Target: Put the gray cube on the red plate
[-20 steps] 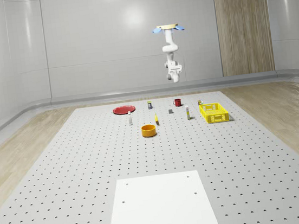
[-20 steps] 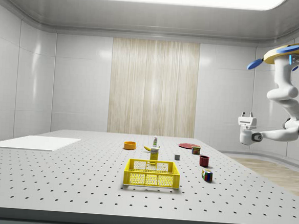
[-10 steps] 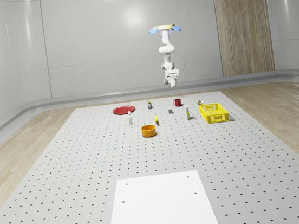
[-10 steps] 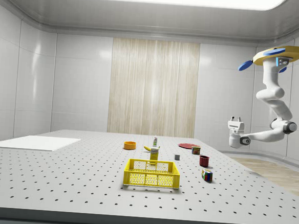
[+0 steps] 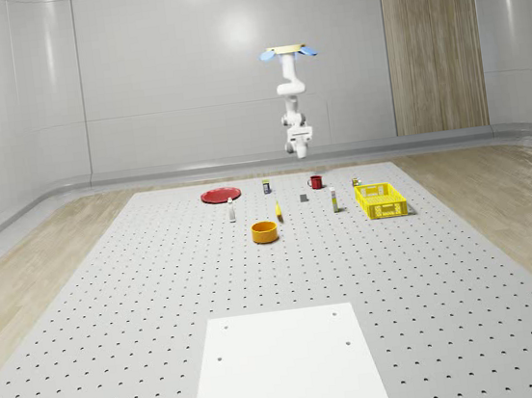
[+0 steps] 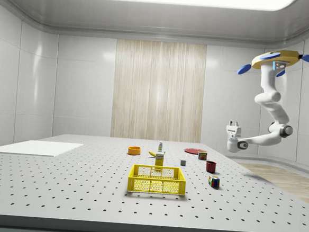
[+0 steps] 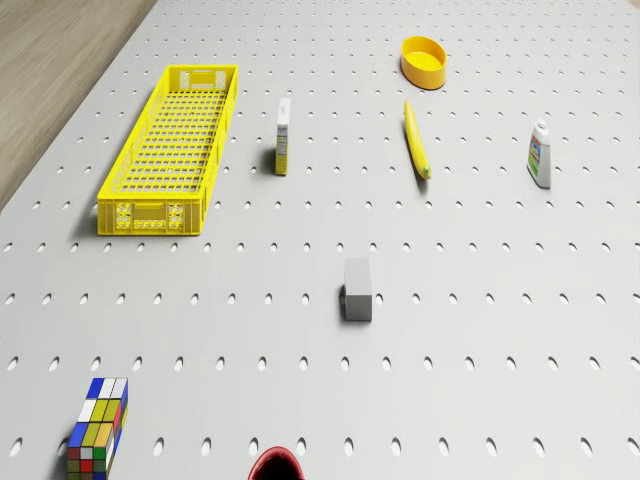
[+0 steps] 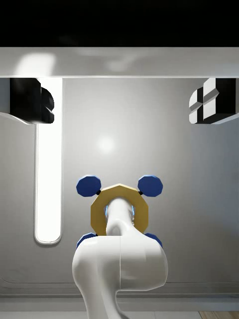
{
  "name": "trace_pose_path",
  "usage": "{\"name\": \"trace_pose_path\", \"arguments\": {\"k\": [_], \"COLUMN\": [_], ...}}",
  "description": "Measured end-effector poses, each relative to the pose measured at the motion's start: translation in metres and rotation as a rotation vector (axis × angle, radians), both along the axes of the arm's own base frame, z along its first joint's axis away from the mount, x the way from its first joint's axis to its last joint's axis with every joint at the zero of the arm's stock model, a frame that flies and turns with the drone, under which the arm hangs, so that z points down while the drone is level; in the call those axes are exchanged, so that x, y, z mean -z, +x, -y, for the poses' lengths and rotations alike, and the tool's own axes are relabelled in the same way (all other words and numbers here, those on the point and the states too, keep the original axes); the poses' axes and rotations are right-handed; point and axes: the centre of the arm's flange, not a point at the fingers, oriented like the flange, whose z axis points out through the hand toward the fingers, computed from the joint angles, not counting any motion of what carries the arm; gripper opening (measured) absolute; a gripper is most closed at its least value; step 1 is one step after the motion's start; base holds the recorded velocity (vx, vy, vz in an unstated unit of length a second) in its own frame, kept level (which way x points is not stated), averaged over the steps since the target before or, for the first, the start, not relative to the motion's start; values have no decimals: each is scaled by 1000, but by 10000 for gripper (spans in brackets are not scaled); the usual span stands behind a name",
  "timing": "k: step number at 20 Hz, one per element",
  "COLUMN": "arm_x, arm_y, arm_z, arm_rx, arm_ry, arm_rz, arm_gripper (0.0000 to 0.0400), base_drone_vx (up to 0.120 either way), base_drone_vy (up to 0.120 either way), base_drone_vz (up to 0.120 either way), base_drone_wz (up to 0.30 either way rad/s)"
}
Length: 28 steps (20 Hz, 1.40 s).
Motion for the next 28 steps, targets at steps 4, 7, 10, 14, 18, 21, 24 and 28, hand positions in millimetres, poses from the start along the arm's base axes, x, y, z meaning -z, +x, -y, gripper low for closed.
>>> {"name": "trace_pose_path", "arguments": {"k": [4, 7, 10, 14, 18, 21, 24, 28], "arm_x": [0, -1, -1, -1, -1, -1, -1, -1], "arm_y": [0, 0, -1, -1, -1, -2, -2, -2], "arm_z": [0, 0, 0, 0, -1, -1, -2, -3], "arm_rx": [0, 0, 0, 0, 0, 0, 0, 1], "arm_ry": [0, -1, -1, -3, -6, -10, -17, -33], "arm_rz": [3, 5, 8, 11, 14, 16, 18, 21], "arm_gripper": [400, 400, 400, 400, 400, 400, 400, 400], "base_drone_vx": [120, 120, 120, 120, 120, 120, 120, 120], "base_drone_vy": [-120, -120, -120, -120, -40, 0, 0, 0], "base_drone_vz": [0, 0, 0, 0, 0, -40, -67, 0], "base_drone_wz": [0, 0, 0, 0, 0, 0, 0, 0]}}
